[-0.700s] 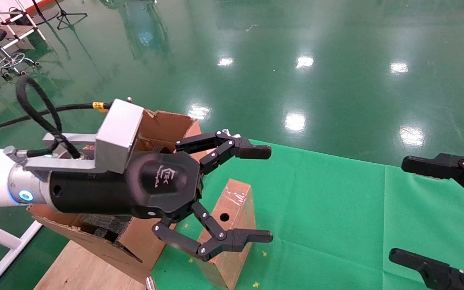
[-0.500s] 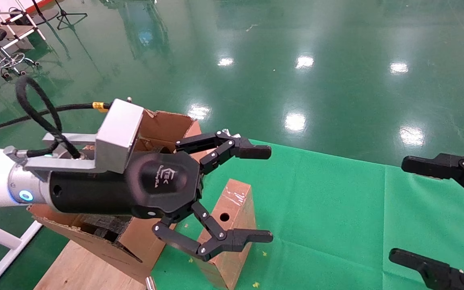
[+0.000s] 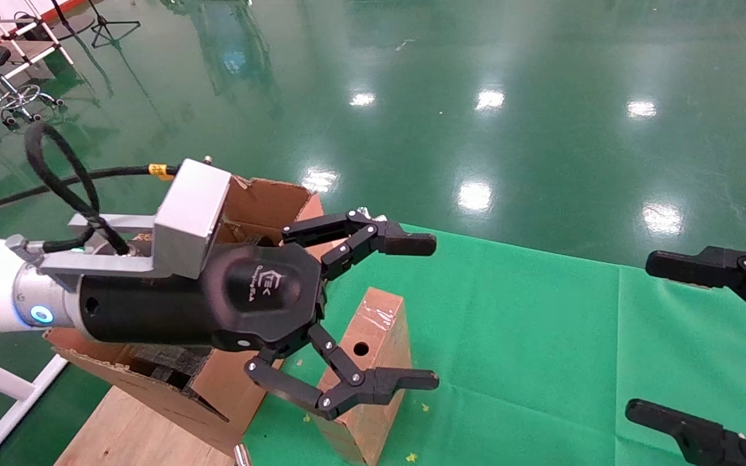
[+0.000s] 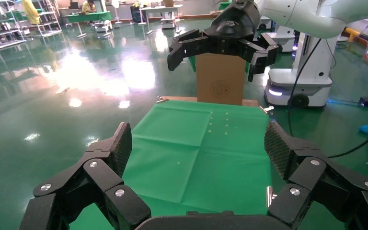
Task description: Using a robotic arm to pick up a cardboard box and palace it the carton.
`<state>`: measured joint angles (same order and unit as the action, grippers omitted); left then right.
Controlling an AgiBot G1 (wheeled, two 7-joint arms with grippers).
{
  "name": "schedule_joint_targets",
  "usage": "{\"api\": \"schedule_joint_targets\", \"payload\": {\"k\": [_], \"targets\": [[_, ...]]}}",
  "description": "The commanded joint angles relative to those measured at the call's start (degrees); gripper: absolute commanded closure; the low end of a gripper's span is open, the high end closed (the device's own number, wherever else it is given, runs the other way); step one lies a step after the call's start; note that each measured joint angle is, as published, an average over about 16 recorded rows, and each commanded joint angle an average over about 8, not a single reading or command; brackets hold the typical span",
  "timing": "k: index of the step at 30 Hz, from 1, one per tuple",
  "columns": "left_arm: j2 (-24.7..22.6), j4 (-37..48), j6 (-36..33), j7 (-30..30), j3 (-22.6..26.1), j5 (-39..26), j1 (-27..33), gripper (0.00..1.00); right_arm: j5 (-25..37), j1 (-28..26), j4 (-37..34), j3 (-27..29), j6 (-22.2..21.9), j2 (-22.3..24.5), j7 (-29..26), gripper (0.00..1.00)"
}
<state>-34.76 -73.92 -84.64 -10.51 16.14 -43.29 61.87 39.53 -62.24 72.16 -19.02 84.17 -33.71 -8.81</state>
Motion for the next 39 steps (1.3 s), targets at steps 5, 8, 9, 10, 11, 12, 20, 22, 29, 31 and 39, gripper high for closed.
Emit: {"api": "schedule_joint_targets", "payload": {"k": [5, 8, 9, 10, 11, 12, 20, 22, 29, 31, 39], "targets": [[0.6, -1.1, 2.6, -0.1, 0.4, -3.3, 0.6, 0.00, 0.0, 0.0, 0.0, 0.0, 0.0, 0.0, 0.0, 1.00], [0.8, -1.8, 4.8, -1.4, 1.0, -5.6, 1.0, 0.00, 0.0, 0.0, 0.0, 0.0, 0.0, 0.0, 0.0, 1.00], [0.9, -2.0, 5.4, -2.0, 1.2, -6.1, 1.1, 0.00, 0.0, 0.0, 0.0, 0.0, 0.0, 0.0, 0.0, 1.00], [1.0, -2.1, 6.0, -2.6, 1.4, -6.5, 1.3, 0.00, 0.0, 0.0, 0.0, 0.0, 0.0, 0.0, 0.0, 1.00], [1.0, -2.2, 6.4, -3.2, 1.6, -6.7, 1.4, 0.00, 0.0, 0.0, 0.0, 0.0, 0.0, 0.0, 0.0, 1.00], [1.0, -2.3, 6.7, -3.6, 1.7, -6.8, 1.5, 0.00, 0.0, 0.0, 0.0, 0.0, 0.0, 0.0, 0.0, 1.00], [1.3, -2.2, 8.1, -4.5, 2.0, -8.1, 2.4, 0.00, 0.0, 0.0, 0.0, 0.0, 0.0, 0.0, 0.0, 1.00], [1.6, -2.5, 9.2, -5.5, 2.4, -9.3, 3.2, 0.00, 0.0, 0.0, 0.0, 0.0, 0.0, 0.0, 0.0, 1.00], [1.6, -3.9, 10.1, -14.2, 5.6, -15.8, 9.8, 0.00, 0.0, 0.0, 0.0, 0.0, 0.0, 0.0, 0.0, 1.00], [1.1, -3.9, 8.9, -17.3, 6.9, -17.0, 12.3, 0.00, 0.0, 0.0, 0.0, 0.0, 0.0, 0.0, 0.0, 1.00], [-0.9, -3.8, 3.5, -31.8, 13.0, -24.6, 21.4, 0.00, 0.0, 0.0, 0.0, 0.0, 0.0, 0.0, 0.0, 1.00]]}}
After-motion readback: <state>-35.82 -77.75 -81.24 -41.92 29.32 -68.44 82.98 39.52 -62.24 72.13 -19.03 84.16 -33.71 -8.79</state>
